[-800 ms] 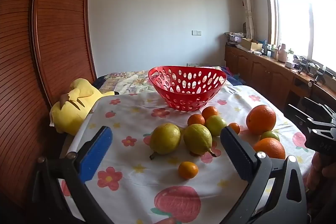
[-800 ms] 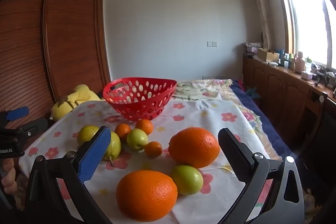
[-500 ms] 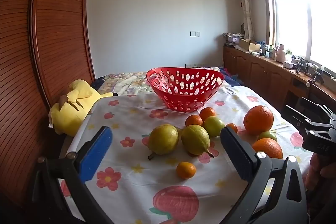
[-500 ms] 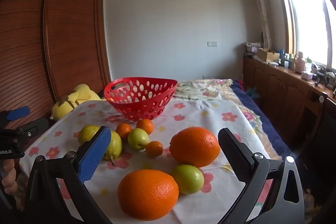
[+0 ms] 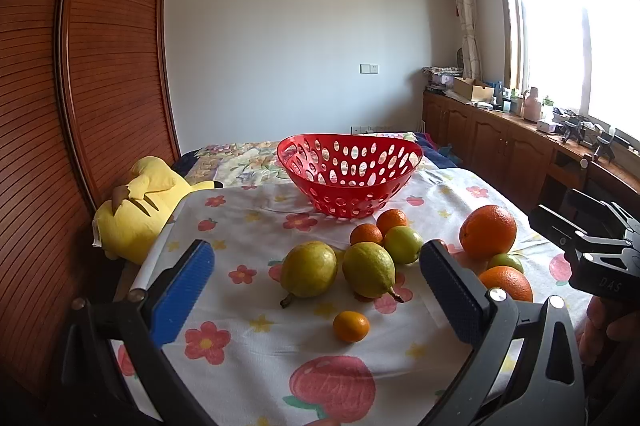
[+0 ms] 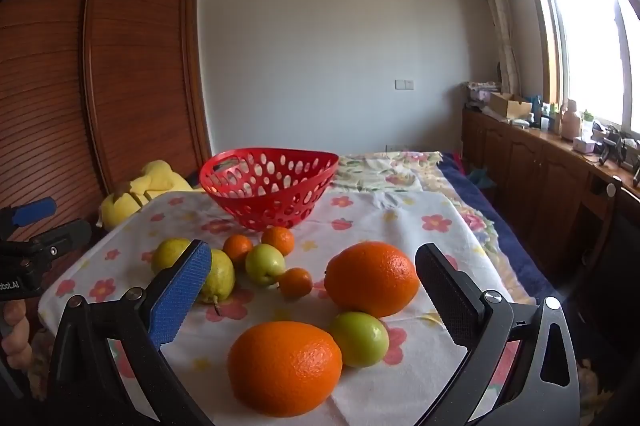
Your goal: Organize fruits
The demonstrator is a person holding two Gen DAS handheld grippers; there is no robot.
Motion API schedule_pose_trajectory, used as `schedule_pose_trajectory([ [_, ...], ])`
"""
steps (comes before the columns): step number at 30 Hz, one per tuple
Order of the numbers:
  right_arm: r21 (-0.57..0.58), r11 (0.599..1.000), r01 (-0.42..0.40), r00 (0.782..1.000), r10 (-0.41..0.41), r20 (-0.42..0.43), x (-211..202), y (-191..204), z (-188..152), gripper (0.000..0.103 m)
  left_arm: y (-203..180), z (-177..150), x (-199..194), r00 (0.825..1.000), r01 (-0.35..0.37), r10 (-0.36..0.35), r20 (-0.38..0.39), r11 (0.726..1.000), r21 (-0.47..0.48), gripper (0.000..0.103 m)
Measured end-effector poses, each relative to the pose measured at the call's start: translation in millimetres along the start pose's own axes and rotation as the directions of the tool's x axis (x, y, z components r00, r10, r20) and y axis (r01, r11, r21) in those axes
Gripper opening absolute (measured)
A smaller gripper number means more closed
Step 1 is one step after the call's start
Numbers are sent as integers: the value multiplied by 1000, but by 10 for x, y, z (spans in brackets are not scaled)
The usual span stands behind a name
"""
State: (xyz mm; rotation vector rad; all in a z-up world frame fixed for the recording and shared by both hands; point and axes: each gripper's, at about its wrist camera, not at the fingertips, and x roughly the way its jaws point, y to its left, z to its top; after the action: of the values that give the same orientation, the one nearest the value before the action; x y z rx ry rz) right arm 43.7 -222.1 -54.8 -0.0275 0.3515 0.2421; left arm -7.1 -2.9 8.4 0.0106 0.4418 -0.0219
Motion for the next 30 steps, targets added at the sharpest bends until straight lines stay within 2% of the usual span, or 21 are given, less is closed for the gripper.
schedule_pose_trajectory([
  [30,-5,1000,-1,1000,1,3,-77,64,88,103,-32,45,-40,1000,5,-5,9,1000,8,103],
])
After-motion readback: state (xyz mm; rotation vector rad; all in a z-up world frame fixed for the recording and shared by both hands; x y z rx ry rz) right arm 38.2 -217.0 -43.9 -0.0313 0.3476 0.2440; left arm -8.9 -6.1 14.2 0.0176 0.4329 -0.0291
